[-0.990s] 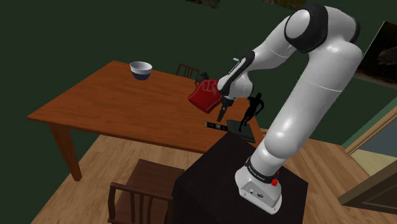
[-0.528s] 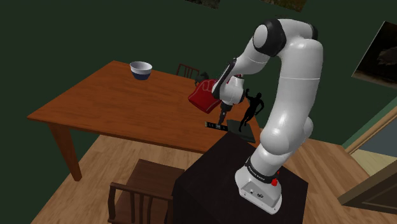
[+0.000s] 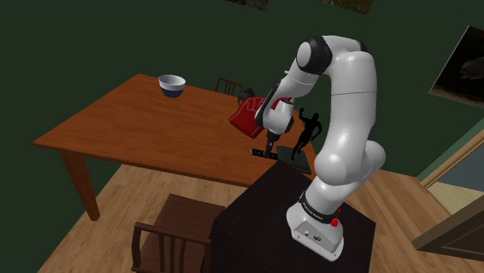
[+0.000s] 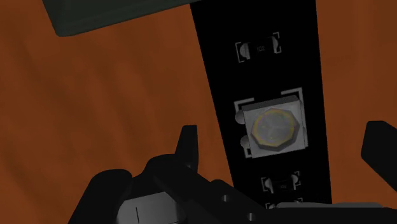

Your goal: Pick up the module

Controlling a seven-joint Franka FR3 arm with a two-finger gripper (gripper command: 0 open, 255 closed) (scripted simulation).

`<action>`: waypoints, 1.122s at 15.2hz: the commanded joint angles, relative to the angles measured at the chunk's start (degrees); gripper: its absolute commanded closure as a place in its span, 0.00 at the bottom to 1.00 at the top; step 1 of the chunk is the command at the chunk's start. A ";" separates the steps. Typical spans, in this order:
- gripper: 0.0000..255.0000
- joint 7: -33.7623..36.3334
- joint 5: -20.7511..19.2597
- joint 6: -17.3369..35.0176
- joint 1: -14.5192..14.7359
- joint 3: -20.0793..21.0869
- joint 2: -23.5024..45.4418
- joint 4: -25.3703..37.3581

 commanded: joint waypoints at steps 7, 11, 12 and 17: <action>1.00 -1.13 1.19 1.43 -1.57 1.77 2.12 0.94; 1.00 -1.10 1.19 1.43 -1.55 1.78 2.15 0.97; 1.00 -1.13 1.20 1.45 -1.58 1.79 2.15 0.95; 1.00 0.58 -0.70 -0.81 0.88 -1.05 -1.30 -0.59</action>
